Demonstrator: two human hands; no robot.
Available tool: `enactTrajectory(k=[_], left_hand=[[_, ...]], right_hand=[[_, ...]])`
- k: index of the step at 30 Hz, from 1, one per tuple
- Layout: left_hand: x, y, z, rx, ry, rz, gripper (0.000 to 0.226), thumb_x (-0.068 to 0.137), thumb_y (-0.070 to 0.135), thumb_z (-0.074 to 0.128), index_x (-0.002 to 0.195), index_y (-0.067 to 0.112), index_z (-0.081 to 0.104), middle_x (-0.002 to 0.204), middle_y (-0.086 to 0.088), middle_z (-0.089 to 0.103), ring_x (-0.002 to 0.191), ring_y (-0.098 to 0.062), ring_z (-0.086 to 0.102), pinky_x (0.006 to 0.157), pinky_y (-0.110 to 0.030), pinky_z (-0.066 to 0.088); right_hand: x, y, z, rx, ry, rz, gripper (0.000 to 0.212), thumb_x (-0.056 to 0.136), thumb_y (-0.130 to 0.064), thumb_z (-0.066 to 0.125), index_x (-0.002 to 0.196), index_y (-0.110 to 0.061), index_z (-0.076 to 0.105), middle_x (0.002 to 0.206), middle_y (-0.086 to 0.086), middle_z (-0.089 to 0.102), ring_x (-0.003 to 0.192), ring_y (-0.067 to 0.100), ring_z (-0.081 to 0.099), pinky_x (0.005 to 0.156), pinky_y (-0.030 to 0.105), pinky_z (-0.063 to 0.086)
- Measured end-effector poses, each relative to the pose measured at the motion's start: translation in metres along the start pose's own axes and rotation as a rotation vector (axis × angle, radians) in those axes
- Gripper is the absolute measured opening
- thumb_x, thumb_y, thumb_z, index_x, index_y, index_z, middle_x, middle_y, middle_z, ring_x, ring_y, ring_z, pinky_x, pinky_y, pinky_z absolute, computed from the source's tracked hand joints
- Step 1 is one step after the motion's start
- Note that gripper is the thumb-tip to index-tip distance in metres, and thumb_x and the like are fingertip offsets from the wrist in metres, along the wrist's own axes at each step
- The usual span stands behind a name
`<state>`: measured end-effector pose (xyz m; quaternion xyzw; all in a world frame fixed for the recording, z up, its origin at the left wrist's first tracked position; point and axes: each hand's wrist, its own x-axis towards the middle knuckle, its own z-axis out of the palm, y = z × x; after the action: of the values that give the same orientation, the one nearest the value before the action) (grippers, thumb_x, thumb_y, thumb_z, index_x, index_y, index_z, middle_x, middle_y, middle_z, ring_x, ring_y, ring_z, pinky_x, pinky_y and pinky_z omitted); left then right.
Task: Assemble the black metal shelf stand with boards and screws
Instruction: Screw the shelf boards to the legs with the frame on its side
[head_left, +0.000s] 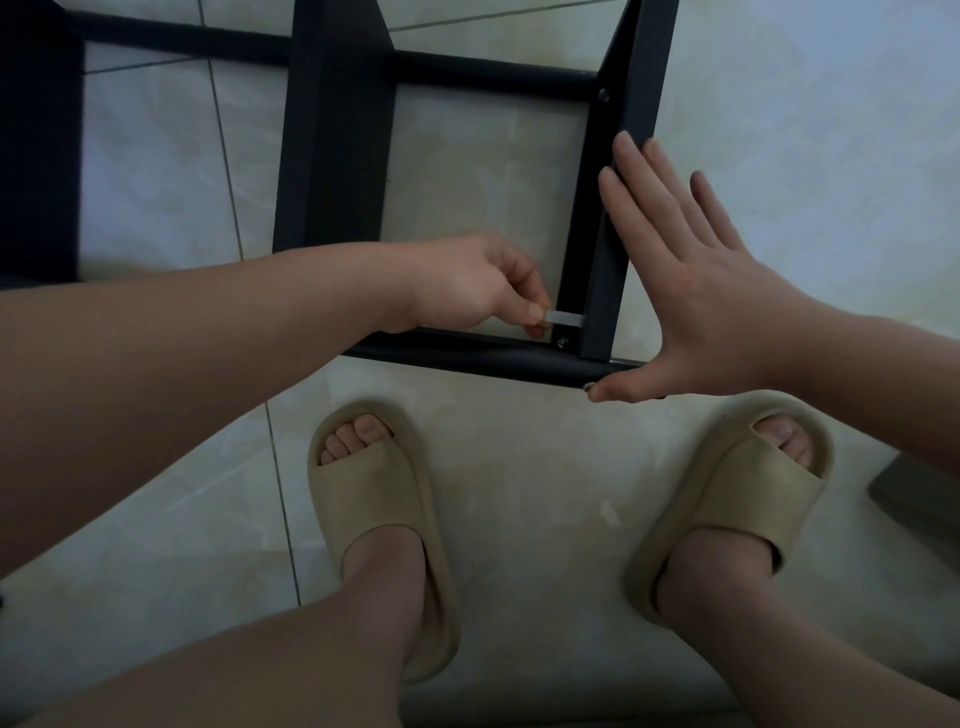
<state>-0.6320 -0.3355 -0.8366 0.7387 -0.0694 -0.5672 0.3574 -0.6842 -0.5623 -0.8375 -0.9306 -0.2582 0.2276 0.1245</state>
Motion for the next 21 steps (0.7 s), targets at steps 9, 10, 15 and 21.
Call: enactTrajectory(k=[9,10,15,21], left_hand=[[0.003,-0.001,-0.003,0.090,0.046,-0.041,0.011,0.092,0.024,0.068,0.084,0.026,0.074,0.077,0.021,0.070,0.076,0.010,0.060,0.071,-0.018,0.039],[0.002,0.000,-0.006,0.142,0.081,-0.047,0.011,0.092,0.025,0.068,0.082,0.027,0.073,0.080,0.017,0.071,0.080,0.005,0.061,0.072,-0.020,0.041],[-0.013,0.018,-0.031,0.275,0.323,0.034,0.012,0.095,0.030,0.063,0.085,0.030,0.069,0.087,0.014,0.067,0.081,-0.003,0.059,0.062,-0.024,0.039],[-0.005,0.077,-0.074,0.341,0.714,0.323,0.010,0.097,0.026,0.058,0.095,0.024,0.067,0.088,0.013,0.062,0.086,-0.010,0.058,0.070,-0.026,0.043]], right_hand=[[-0.001,0.000,-0.002,0.028,-0.019,-0.017,0.144,0.061,-0.096,0.047,0.160,-0.008,-0.011,0.166,0.007,-0.024,0.153,0.024,-0.023,0.124,0.057,-0.002],[-0.002,0.000,-0.006,0.045,-0.036,-0.015,0.145,0.059,-0.098,0.045,0.160,-0.010,-0.011,0.166,0.004,-0.026,0.153,0.022,-0.024,0.124,0.055,-0.003],[-0.005,0.005,-0.043,0.319,0.041,0.076,0.103,0.080,-0.080,0.051,0.158,-0.017,0.028,0.167,-0.002,0.020,0.154,0.016,0.018,0.124,0.046,0.022],[0.039,0.026,-0.101,0.212,0.224,0.202,0.070,0.091,-0.033,0.071,0.151,-0.017,0.039,0.154,0.004,0.042,0.142,0.027,0.036,0.117,0.044,0.031]])
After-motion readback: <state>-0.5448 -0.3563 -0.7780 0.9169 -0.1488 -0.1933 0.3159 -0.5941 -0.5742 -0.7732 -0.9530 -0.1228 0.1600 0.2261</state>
